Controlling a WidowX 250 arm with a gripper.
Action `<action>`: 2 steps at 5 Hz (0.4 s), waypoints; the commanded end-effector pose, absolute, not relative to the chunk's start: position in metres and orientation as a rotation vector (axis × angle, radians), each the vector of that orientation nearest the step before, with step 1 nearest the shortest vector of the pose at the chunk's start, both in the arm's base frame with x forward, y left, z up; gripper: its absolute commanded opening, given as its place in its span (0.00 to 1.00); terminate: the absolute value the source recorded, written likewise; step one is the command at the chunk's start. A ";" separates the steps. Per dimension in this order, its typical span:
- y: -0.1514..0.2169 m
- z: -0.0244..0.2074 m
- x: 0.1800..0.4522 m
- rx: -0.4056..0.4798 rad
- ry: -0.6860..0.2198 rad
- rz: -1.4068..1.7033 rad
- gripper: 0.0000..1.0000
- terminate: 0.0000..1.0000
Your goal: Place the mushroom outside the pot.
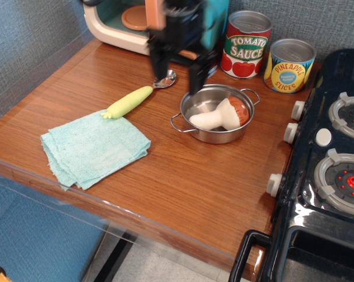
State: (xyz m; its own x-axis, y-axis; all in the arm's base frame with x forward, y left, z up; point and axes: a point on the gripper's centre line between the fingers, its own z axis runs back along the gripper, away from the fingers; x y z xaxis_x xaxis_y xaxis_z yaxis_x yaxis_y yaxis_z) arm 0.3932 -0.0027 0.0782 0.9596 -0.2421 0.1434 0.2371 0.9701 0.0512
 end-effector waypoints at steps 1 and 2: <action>-0.074 0.116 0.402 -0.001 -0.262 -0.421 1.00 0.00; -0.084 0.093 0.402 0.036 -0.199 -0.440 1.00 0.00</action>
State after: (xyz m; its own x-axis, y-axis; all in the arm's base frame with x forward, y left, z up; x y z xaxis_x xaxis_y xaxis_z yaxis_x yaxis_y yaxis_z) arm 0.3989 -0.0802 0.0653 0.9002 -0.4222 0.1069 0.4176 0.9064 0.0630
